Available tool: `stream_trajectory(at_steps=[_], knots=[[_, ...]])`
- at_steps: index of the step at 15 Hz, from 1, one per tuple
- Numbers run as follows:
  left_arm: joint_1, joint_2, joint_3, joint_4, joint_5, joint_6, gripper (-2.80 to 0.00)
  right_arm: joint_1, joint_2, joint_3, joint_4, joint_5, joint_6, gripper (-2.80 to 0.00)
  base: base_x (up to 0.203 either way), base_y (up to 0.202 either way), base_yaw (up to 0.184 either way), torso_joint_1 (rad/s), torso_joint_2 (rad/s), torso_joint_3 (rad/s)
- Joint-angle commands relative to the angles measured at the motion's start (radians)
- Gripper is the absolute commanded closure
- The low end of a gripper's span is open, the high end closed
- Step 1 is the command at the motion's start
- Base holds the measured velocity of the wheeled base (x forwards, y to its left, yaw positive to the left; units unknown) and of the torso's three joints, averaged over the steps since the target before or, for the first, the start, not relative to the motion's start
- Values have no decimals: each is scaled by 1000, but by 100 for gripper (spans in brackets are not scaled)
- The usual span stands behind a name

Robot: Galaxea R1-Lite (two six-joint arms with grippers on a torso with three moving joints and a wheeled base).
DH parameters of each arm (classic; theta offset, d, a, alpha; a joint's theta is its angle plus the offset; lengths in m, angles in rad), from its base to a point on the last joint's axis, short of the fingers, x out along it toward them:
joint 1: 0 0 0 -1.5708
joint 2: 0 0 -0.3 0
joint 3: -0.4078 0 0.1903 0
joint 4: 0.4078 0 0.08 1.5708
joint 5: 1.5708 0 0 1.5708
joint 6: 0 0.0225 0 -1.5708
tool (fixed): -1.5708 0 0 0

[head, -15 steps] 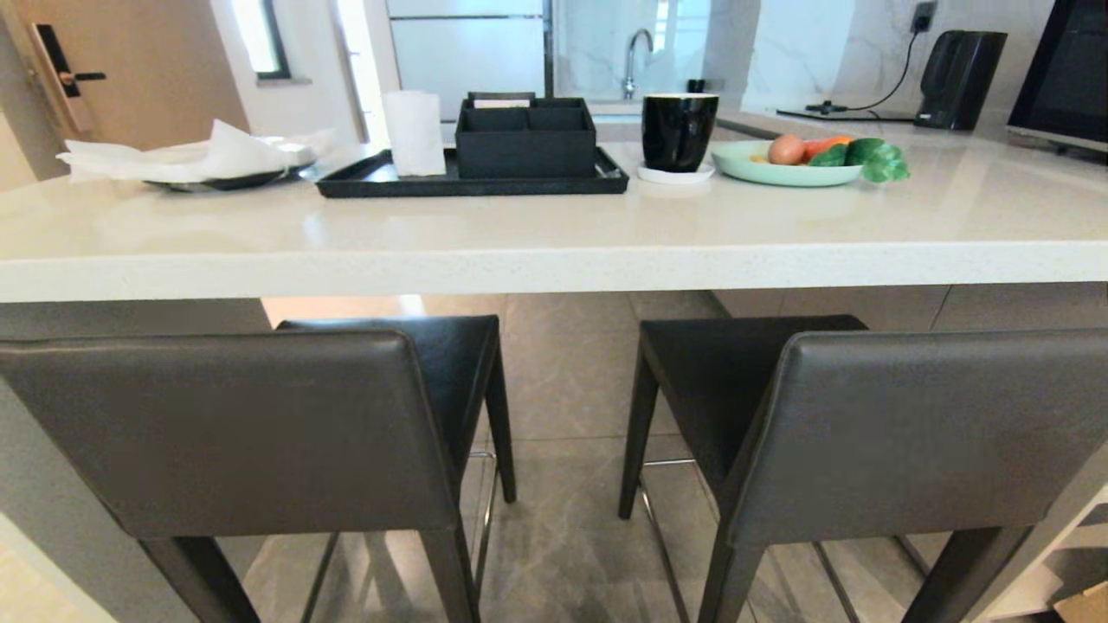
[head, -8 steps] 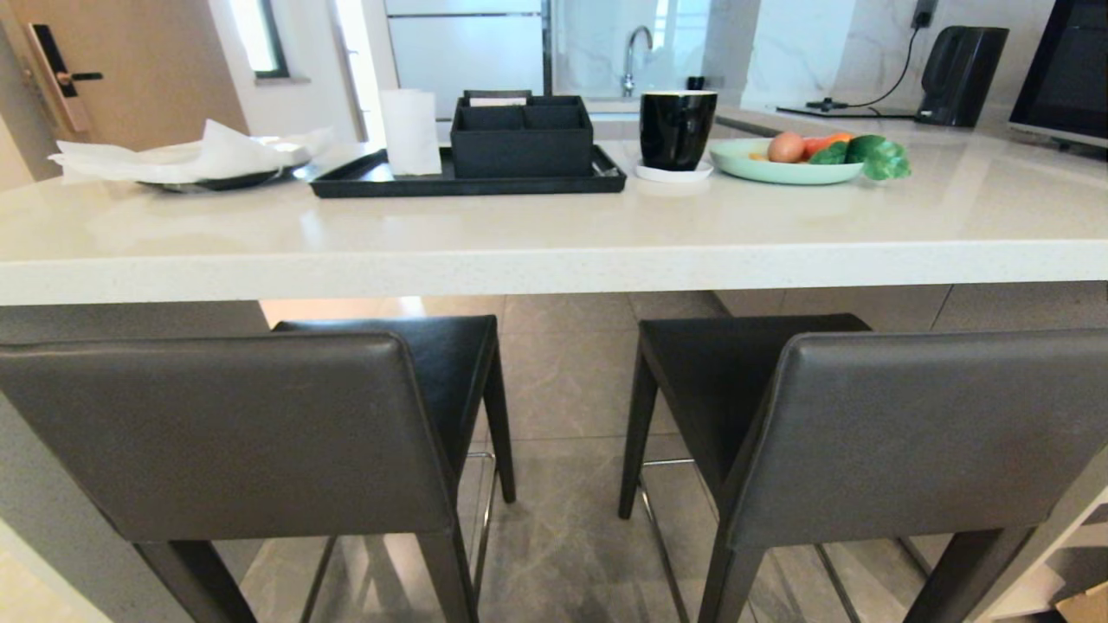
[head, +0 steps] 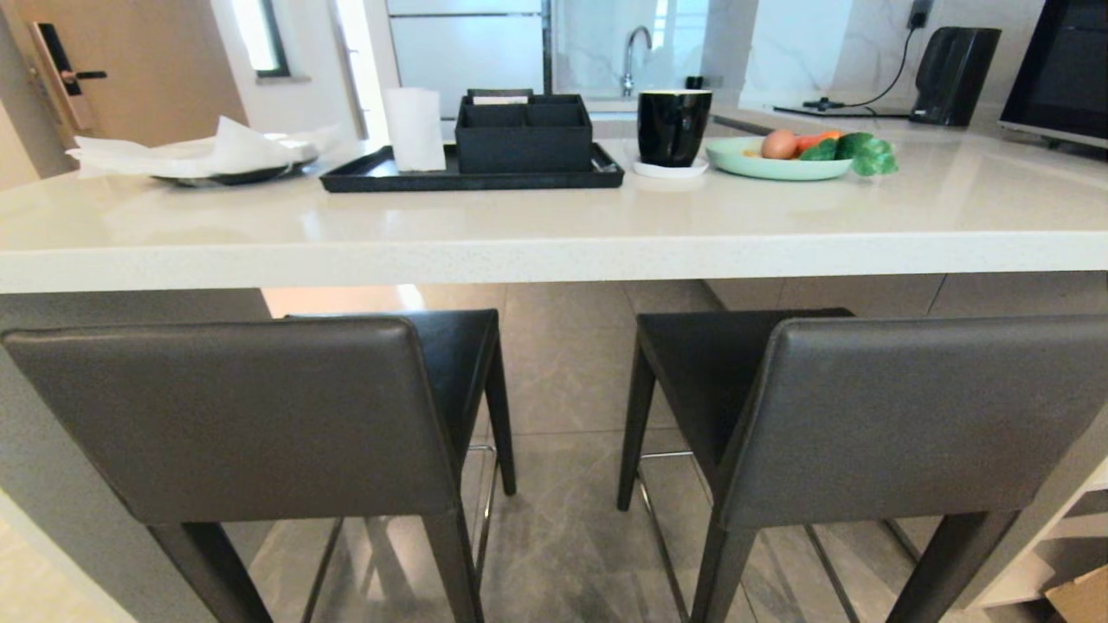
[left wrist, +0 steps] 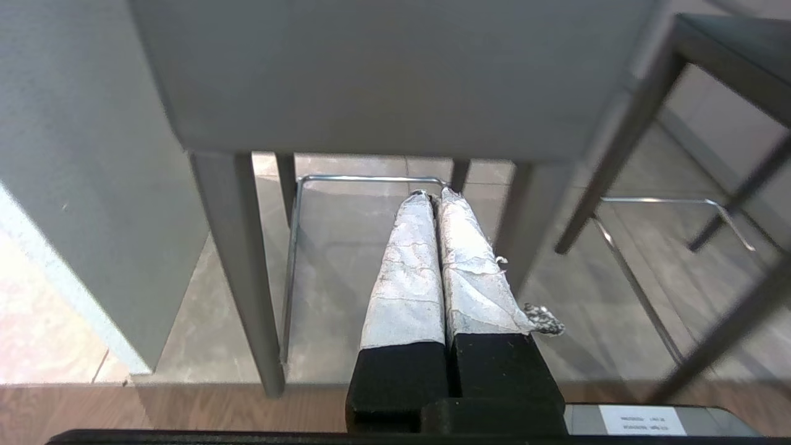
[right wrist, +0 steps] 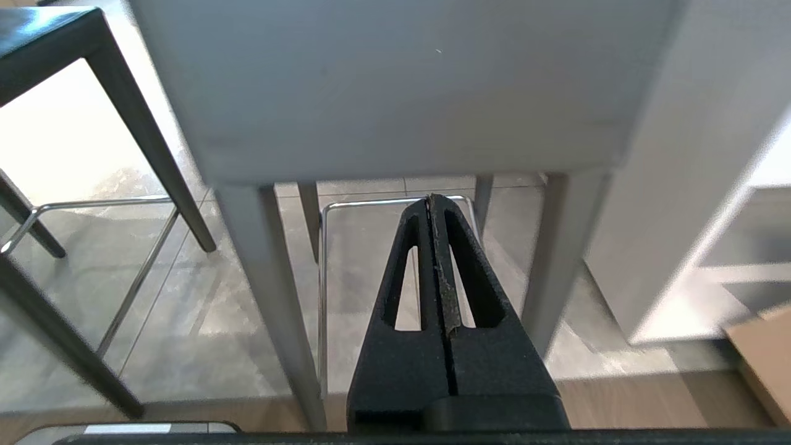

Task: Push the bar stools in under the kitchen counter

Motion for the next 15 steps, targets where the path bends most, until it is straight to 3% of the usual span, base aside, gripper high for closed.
stream_trajectory(at_steps=[1, 12, 13, 15], knots=[[0, 1, -1, 0, 0, -2, 0, 1, 1, 2, 0, -1, 0, 0, -177, 0, -7, -5, 2, 5], [0, 1, -1, 1, 0, 25, 0, 1, 1, 2, 0, -1, 1, 0, -7, 0, 0, 0, 0, 1], [0, 0, -2, 2, 1, 59, 0, 1, 1, 2, 0, -1, 1, 0, 0, 0, 0, 0, 0, 0], [1, 0, 26, -2, 26, 201, 0, 1, 1, 2, 0, -1, 3, 0, 0, 0, 0, 0, 0, 0]])
